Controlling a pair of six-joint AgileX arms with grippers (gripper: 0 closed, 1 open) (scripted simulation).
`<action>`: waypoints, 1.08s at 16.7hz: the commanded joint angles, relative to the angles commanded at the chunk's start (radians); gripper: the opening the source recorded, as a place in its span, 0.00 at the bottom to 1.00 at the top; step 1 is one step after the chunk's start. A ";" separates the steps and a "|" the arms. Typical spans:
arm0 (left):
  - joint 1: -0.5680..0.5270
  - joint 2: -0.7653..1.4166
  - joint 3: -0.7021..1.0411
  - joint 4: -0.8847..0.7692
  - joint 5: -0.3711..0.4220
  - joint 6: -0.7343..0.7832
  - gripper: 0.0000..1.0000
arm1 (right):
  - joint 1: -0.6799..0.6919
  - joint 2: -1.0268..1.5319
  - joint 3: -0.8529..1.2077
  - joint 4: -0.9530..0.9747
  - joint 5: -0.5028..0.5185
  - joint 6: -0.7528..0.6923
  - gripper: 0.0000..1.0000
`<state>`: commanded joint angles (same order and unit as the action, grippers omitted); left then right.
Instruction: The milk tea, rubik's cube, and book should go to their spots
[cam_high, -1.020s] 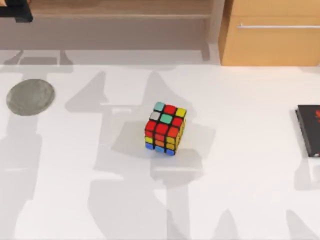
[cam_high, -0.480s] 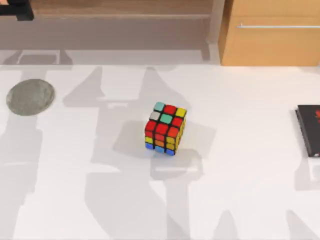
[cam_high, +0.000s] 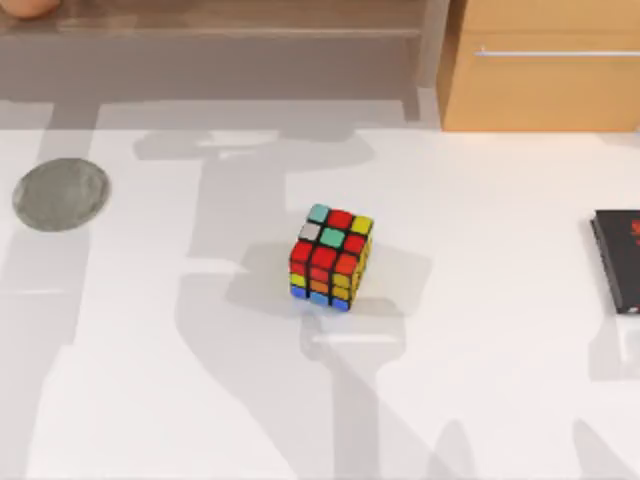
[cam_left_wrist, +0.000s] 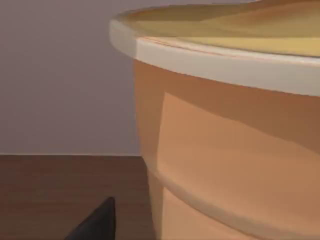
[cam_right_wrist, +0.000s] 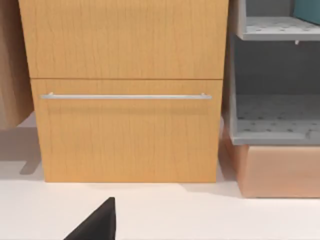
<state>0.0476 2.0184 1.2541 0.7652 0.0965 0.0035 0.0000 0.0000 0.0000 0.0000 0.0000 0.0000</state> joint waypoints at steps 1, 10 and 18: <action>-0.002 0.020 0.032 -0.011 -0.001 0.000 1.00 | 0.000 0.000 0.000 0.000 0.000 0.000 1.00; -0.003 0.045 0.068 -0.023 -0.003 0.000 0.77 | 0.000 0.000 0.000 0.000 0.000 0.000 1.00; -0.003 0.045 0.068 -0.023 -0.003 0.000 0.17 | 0.000 0.000 0.000 0.000 0.000 0.000 1.00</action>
<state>0.0441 2.0636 1.3224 0.7418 0.0938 0.0032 0.0000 0.0000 0.0000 0.0000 0.0000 0.0000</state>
